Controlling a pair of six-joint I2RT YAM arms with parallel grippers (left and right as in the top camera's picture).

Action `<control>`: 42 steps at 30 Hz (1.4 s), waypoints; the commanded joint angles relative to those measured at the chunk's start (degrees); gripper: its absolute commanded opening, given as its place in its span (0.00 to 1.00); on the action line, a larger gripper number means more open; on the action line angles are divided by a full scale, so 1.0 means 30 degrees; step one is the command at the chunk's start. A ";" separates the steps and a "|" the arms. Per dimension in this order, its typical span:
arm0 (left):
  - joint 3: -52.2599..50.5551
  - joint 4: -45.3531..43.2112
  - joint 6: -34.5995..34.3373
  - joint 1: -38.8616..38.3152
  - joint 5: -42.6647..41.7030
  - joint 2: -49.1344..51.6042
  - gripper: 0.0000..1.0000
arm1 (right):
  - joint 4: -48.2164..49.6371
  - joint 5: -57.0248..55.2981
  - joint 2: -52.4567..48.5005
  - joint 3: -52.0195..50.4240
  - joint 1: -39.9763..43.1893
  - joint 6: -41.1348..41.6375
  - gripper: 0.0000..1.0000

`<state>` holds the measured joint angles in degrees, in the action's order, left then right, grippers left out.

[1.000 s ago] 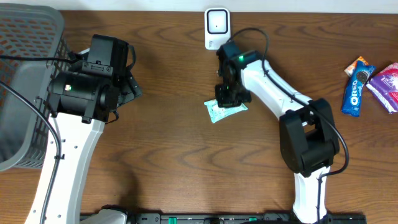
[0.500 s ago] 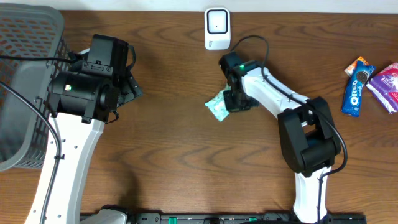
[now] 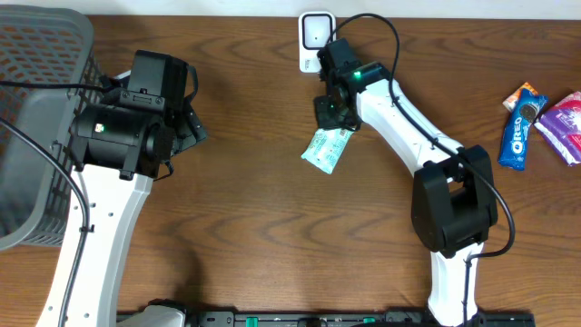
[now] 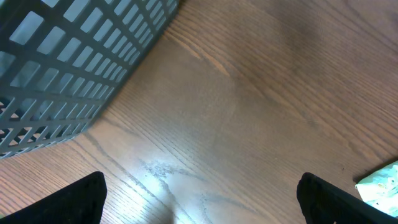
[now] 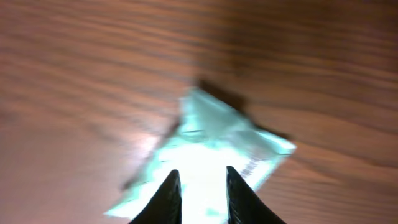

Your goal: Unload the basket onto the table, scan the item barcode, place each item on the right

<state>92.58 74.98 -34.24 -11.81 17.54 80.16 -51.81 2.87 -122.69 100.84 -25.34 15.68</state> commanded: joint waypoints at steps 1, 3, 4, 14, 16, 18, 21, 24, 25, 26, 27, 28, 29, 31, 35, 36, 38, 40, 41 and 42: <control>0.0146 0.0080 0.0197 0.0058 0.0386 0.0073 0.98 | -0.0882 0.1778 -0.0146 0.0197 -0.0729 0.0189 0.22; 0.0146 0.0080 0.0197 0.0058 0.0386 0.0073 0.98 | -0.1763 0.0627 -0.0146 0.0117 -0.1078 0.0670 0.20; 0.0146 0.0073 0.0197 0.0058 0.0386 0.0073 0.98 | -0.2346 -0.0153 -0.0146 0.0080 -0.1282 0.1013 0.16; 0.0146 0.0080 0.0197 0.0058 0.0386 0.0073 0.98 | -0.5537 -0.4226 -0.0146 -0.1304 -0.1923 0.2557 0.06; 0.0146 0.0080 0.0197 0.0058 0.0386 0.0073 0.98 | -0.4641 -0.4218 -0.0146 -0.2047 -0.1909 0.2565 0.06; 0.0146 0.0080 0.0197 0.0058 0.0386 0.0073 0.98 | -0.3687 -0.4109 -0.0146 -0.2834 -0.1909 0.2637 0.07; 0.0146 0.0073 0.0197 0.0058 0.0386 0.0073 0.98 | -0.1923 -0.4197 -0.0146 -0.4029 -0.1909 0.2688 0.11; 0.0146 0.0080 0.0197 0.0058 0.0386 0.0073 0.98 | -0.0080 -0.5479 -0.0146 -0.4801 -0.1865 0.2681 0.10; 0.0146 0.0073 0.0197 0.0058 0.0386 0.0073 0.98 | 0.0430 -0.5938 -0.0146 -0.4918 -0.1858 0.2681 0.09; 0.0146 0.0080 0.0197 0.0058 0.0386 0.0073 0.98 | 0.0925 -0.6258 -0.0146 -0.4954 -0.1851 0.2506 0.09; 0.0146 0.0080 0.0197 0.0058 0.0386 0.0073 0.98 | 0.1435 -0.6390 -0.0146 -0.4976 -0.1829 0.2135 0.08; 0.0146 0.0073 0.0197 0.0058 0.0386 0.0073 0.98 | 0.2040 -0.6360 -0.0146 -0.4991 -0.1807 0.1472 0.08; 0.0146 0.0080 0.0197 0.0058 0.0386 0.0073 0.98 | 0.2579 -0.6360 -0.0146 -0.4991 -0.1792 0.0918 0.08; 0.0146 0.0080 0.0197 0.0058 0.0386 0.0073 0.98 | 0.3650 -0.6368 -0.0146 -0.4991 -0.1792 -0.0372 0.08; 0.0146 0.0080 0.0197 0.0058 0.0386 0.0073 0.98 | 0.4838 -0.6433 -0.0138 -0.4940 -0.1778 -0.1603 0.11; 0.0146 0.0073 0.0197 0.0058 0.0386 0.0073 0.98 | 0.4707 -0.6353 -0.0138 -0.4816 -0.1778 -0.1384 0.10; 0.0146 0.0080 0.0197 0.0058 0.0386 0.0073 0.98 | 0.4197 -0.6353 -0.0131 -0.4539 -0.1778 -0.0313 0.05; 0.0146 0.0080 0.0197 0.0058 0.0386 0.0073 0.98 | 0.3534 -0.6368 -0.0058 -0.4189 -0.1719 0.0903 0.04; 0.0146 0.0080 0.0197 0.0058 0.0386 0.0073 0.98 | 0.3300 -0.6368 -0.0022 -0.4065 -0.1639 0.1341 0.04; 0.0146 0.0073 0.0197 0.0058 0.0386 0.0073 0.98 | 0.3096 -0.6360 0.0015 -0.3978 -0.1530 0.1617 0.04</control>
<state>92.58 74.98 -34.24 -11.81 17.54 80.16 -41.65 -15.03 -122.65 86.65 -30.79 16.29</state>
